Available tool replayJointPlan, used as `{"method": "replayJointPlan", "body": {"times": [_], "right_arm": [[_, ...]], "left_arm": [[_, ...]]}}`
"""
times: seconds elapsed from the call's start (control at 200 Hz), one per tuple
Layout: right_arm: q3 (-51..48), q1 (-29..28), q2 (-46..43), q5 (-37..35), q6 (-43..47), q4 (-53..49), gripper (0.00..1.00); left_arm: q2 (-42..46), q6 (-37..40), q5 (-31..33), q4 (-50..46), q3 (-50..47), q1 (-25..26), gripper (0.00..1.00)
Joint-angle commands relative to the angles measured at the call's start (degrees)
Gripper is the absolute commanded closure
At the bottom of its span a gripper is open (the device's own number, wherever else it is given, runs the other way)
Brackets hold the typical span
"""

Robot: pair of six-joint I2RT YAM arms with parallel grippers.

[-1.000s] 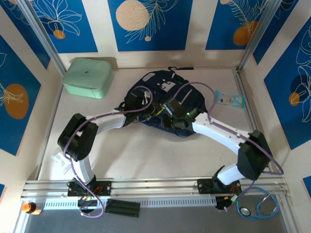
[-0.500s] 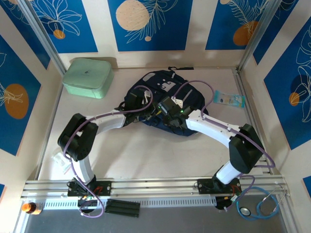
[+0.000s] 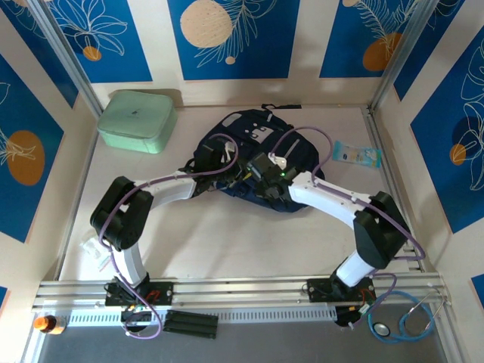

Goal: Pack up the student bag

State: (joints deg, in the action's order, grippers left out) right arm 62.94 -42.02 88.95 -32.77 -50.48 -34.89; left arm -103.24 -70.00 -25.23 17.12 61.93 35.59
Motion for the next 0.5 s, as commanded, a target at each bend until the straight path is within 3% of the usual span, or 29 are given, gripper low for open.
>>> {"method": "replayJointPlan", "body": {"times": [0.0,0.26,0.49], "right_arm": [[-4.74,2.71,-3.63,0.63,3.00,-0.08,0.87],[-10.43,9.31,-8.83,2.98,9.43,2.37,0.98],[-11.13,15.19,-11.43,7.23,15.85,4.82,1.00]], "left_arm": [[0.67,2.53,-3.78,4.43,1.25,-0.03,1.00],[0.85,5.11,-3.33,1.02,1.80,-0.94,1.00],[0.67,7.63,-2.36,-1.92,1.79,-2.67,1.00]]}}
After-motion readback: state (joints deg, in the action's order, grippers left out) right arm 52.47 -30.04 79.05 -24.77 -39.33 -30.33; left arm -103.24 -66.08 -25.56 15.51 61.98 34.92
